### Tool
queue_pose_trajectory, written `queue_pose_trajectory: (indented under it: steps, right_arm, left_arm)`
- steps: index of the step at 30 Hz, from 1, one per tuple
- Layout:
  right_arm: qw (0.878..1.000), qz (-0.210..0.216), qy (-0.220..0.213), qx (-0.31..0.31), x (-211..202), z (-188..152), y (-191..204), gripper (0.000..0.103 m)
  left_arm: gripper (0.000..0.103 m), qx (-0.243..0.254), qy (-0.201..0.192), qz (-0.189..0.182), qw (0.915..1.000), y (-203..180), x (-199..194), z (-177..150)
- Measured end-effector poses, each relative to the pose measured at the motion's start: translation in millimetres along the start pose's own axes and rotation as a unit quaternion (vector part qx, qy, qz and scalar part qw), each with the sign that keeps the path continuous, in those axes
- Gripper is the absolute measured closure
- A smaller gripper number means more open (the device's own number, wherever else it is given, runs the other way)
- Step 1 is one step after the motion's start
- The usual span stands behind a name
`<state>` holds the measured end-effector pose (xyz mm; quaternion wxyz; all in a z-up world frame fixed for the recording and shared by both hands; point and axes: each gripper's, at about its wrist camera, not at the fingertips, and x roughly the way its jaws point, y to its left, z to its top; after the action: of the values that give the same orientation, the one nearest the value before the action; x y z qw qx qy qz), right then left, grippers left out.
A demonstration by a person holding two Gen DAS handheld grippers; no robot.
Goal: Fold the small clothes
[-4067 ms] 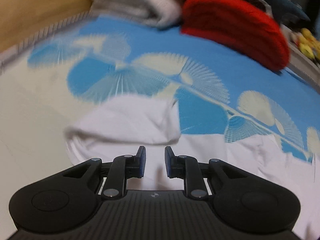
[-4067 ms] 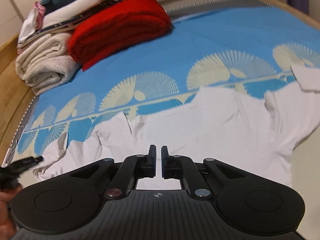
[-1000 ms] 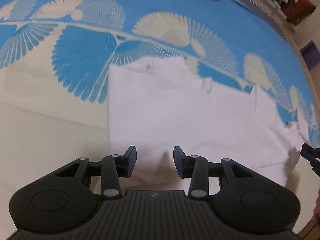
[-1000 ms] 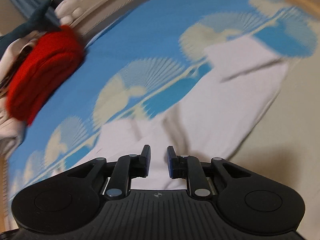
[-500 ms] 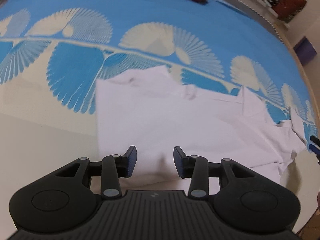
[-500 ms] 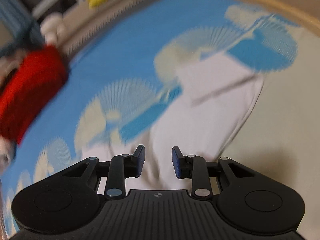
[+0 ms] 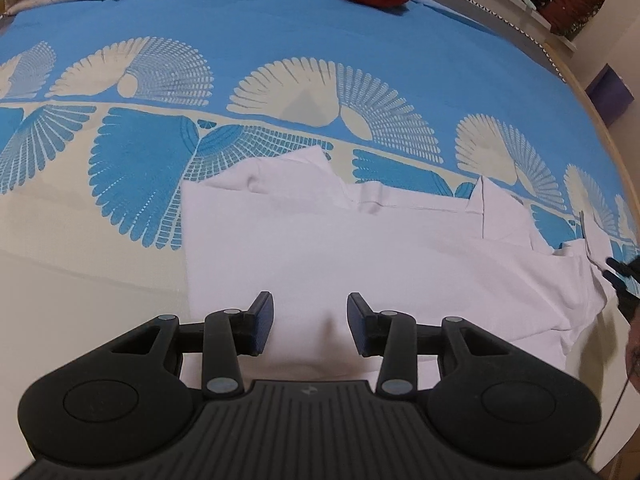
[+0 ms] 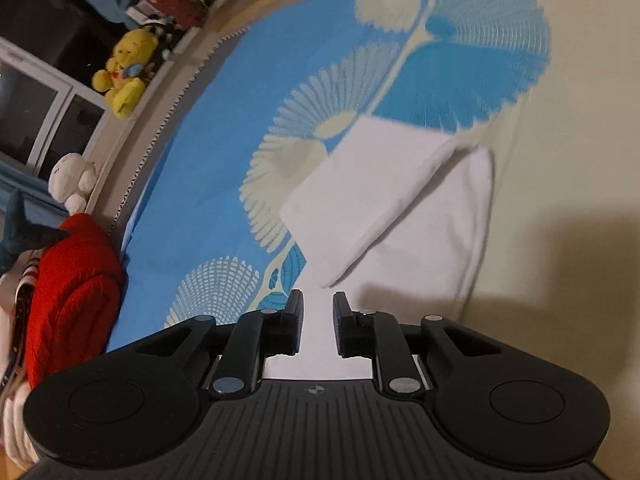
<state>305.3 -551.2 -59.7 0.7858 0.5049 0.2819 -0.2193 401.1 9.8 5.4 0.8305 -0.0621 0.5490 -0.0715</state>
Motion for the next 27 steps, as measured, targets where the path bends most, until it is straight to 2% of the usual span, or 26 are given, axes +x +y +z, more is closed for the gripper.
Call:
queue_pose_trajectory:
  steps: [5, 8, 9, 12, 15, 17, 18, 20, 21, 23, 25, 27]
  right_arm:
    - [0.999, -0.011, -0.011, 0.041, 27.7, 7.6, -9.2, 0.072]
    - [0.998, -0.004, -0.023, 0.054, 39.3, 11.4, -15.3, 0.074]
    - [0.998, -0.002, -0.027, 0.053, 41.3, 12.8, -15.8, 0.076]
    - [0.998, -0.013, -0.043, 0.05, 40.4, 17.0, -13.4, 0.1]
    - [0.996, -0.013, -0.075, 0.045, 24.5, 13.2, 0.5, 0.1]
    - [0.997, 0.003, -0.081, 0.015, 10.3, -1.7, 31.2, 0.1]
    - [0.997, 0.024, -0.079, 0.006, 1.8, -13.7, 48.5, 0.1]
    - [0.993, 0.093, -0.066, -0.019, -23.5, -52.9, 94.3, 0.1]
    - [0.989, 0.135, -0.057, -0.035, -38.0, -78.3, 117.8, 0.1]
    - [0.972, 0.23, -0.013, -0.055, -64.9, -138.2, 160.3, 0.1]
    - [0.952, 0.293, 0.056, -0.072, -76.2, -203.2, 190.8, 0.099]
    - [0.937, 0.292, 0.17, -0.092, -62.8, -266.8, 210.2, 0.095]
  left_arm:
    - [0.058, 0.003, -0.002, 0.007, 1.0, 2.6, 0.2, 0.5]
    - [0.058, 0.003, -0.002, 0.012, 0.9999, 7.4, 0.6, 1.8]
    - [0.058, 0.002, -0.002, 0.013, 0.9999, 8.8, 0.5, 2.3]
    - [0.058, -0.001, -0.005, 0.014, 0.9999, 13.3, -1.6, 4.0]
    - [0.058, -0.008, -0.01, 0.014, 0.9998, 19.9, -5.8, 6.6]
    - [0.058, -0.018, -0.016, 0.014, 0.9996, 26.7, -10.7, 9.5]
    - [0.058, -0.025, -0.02, 0.015, 0.9994, 30.6, -13.7, 11.1]
    - [0.058, -0.044, -0.03, 0.017, 0.9984, 41.3, -20.7, 14.8]
    - [0.058, -0.054, -0.034, 0.017, 0.9979, 46.3, -23.8, 16.6]
    - [0.058, -0.073, -0.041, 0.017, 0.9964, 58.4, -30.3, 19.8]
    - [0.058, -0.09, -0.045, 0.017, 0.9948, 71.0, -36.2, 23.2]
    - [0.058, -0.108, -0.049, 0.016, 0.9928, 83.8, -41.5, 25.6]
